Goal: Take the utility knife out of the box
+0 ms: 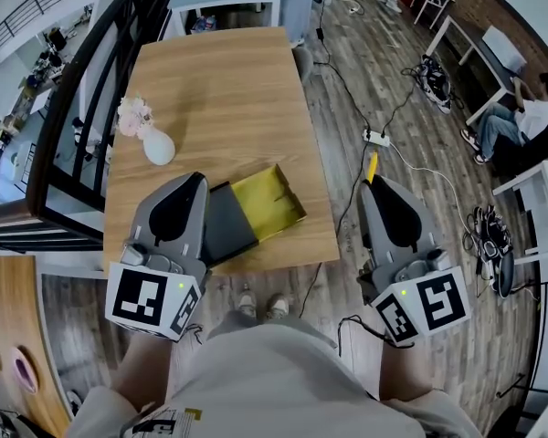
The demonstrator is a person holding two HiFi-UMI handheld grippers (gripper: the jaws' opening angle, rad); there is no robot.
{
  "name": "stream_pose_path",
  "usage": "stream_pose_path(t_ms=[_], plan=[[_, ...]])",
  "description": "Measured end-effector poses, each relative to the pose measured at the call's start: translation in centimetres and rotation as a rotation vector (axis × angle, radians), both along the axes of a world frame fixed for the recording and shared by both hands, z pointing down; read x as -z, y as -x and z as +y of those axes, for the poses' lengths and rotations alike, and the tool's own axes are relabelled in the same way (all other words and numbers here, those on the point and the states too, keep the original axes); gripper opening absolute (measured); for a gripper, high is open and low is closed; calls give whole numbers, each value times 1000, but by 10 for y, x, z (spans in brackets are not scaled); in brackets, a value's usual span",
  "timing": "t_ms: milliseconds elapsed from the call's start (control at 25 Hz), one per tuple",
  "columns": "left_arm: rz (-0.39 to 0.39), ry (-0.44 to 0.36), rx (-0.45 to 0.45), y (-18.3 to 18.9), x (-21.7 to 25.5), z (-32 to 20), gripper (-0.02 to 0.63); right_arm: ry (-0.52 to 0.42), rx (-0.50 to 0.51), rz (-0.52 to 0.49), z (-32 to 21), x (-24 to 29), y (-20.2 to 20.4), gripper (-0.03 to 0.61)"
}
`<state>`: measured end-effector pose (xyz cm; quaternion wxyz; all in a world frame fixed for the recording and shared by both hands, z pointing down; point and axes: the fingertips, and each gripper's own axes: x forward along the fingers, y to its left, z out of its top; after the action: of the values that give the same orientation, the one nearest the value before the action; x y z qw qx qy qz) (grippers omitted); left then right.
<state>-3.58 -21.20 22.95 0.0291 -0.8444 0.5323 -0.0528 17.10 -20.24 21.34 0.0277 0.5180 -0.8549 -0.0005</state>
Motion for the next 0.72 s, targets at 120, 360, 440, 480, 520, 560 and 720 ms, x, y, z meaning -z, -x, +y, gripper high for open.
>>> stream_pose_path(t_ms=[120,360,440,480,520,560,720], plan=[[1,-3,0,-1,0,0,2,-3,4,8,1,-1,0,49],[0,-8,8,0,5,3,2,-26,15,53,4,1,6,49],[0,-3,9,0,3,3,2,-17,26,44,4,-1,8,48],[-1,2,8,0,1,2,2,-8,33,35,4,-3,8,48],[-2,7,8,0,-1,2,2,-1,40,26,3,-4,9,48],[-4,11,8,0,-3,2,2,5,46,22,2,-5,10,48],[-14,13,8,1,-5,2,2,15,54,23,1,-9,13,48]])
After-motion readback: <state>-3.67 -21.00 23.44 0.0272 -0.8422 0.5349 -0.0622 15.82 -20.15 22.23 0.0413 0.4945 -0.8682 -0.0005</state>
